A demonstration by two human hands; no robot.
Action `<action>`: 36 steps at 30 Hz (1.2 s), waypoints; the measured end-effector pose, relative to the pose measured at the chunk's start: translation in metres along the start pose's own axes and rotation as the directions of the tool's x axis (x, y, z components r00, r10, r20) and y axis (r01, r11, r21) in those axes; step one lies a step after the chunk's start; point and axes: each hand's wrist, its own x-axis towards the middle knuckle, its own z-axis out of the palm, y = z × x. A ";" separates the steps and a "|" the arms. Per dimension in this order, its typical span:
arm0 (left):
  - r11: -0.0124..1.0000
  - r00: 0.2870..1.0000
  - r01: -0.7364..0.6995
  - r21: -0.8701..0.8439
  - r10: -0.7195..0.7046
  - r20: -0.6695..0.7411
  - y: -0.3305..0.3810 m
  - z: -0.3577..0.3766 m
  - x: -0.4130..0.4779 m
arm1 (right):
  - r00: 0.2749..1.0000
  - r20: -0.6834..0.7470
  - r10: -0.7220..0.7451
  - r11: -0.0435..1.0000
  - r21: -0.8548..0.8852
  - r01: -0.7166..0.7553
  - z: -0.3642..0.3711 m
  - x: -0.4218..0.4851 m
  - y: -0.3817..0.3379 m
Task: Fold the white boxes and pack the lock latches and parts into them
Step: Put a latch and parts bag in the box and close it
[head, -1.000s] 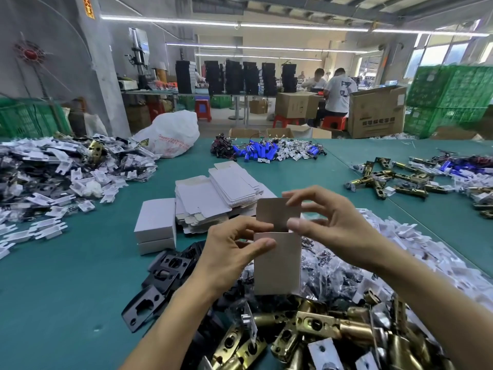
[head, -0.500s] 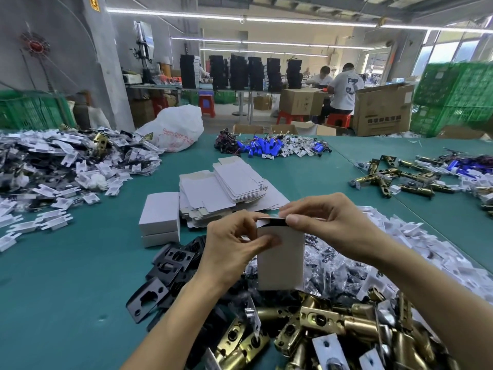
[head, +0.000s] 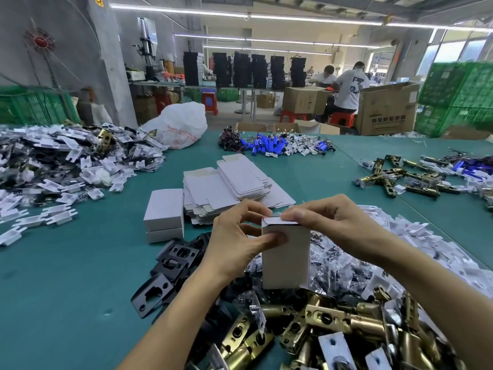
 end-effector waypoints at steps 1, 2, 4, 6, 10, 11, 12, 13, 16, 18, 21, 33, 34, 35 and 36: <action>1.000 1.000 -0.002 0.009 0.002 0.000 0.000 0.000 0.000 | 1.000 0.008 0.001 1.000 -0.002 -0.001 0.001 0.001 -0.001; 1.000 1.000 -0.007 0.016 0.007 -0.003 0.000 0.000 0.000 | 1.000 0.009 -0.002 1.000 -0.003 0.002 0.003 0.001 -0.001; 0.999 1.000 -0.019 0.037 0.019 -0.004 0.001 -0.001 -0.001 | 1.000 -0.010 -0.006 1.000 0.013 0.006 0.006 0.004 -0.002; 0.998 0.999 -0.034 0.057 0.034 -0.003 0.003 -0.002 -0.002 | 0.999 -0.036 0.002 1.000 0.026 -0.001 0.007 0.007 -0.003; 0.995 0.997 -0.074 0.073 0.074 0.010 0.004 -0.002 -0.003 | 0.996 -0.089 0.019 0.997 -0.072 -0.025 0.012 0.011 -0.001; 0.993 0.996 -0.084 0.078 0.083 0.017 0.005 -0.002 -0.003 | 0.993 -0.115 0.017 0.997 -0.073 -0.025 0.013 0.011 -0.002; 0.993 0.996 -0.089 0.079 0.088 0.024 0.005 -0.002 -0.003 | 0.990 -0.139 0.016 0.998 -0.060 -0.025 0.014 0.012 -0.002; 0.993 0.995 -0.093 0.079 0.091 0.031 0.004 -0.002 -0.003 | 0.987 -0.159 0.016 0.998 -0.051 -0.024 0.014 0.013 -0.002; 0.995 0.996 -0.087 0.056 0.085 0.040 0.004 -0.003 -0.003 | 0.980 -0.198 0.000 0.998 -0.064 -0.013 0.014 0.013 -0.002; 0.999 0.998 -0.050 -0.022 0.050 0.035 0.006 -0.004 -0.003 | 0.980 -0.199 -0.008 0.998 -0.061 -0.004 0.016 0.012 -0.002; 0.988 1.000 0.001 -0.157 0.004 0.030 0.008 -0.007 -0.002 | 0.985 -0.173 -0.013 0.999 -0.031 0.008 0.017 0.010 0.000; 0.971 0.991 0.069 -0.228 -0.041 0.125 0.003 -0.016 0.001 | 0.999 -0.046 0.020 0.996 0.089 -0.016 -0.001 -0.001 0.009; 0.970 0.991 0.066 -0.234 -0.036 0.129 0.002 -0.017 0.001 | 0.998 -0.059 0.005 0.998 0.067 -0.001 0.000 -0.001 0.010; 0.968 0.991 0.061 -0.243 -0.029 0.133 0.000 -0.017 0.000 | 0.998 -0.067 -0.015 0.999 0.036 0.017 0.001 -0.001 0.010; 0.967 0.991 0.052 -0.248 -0.018 0.135 -0.002 -0.017 0.000 | 0.996 -0.075 -0.040 0.999 -0.001 0.040 0.003 -0.002 0.011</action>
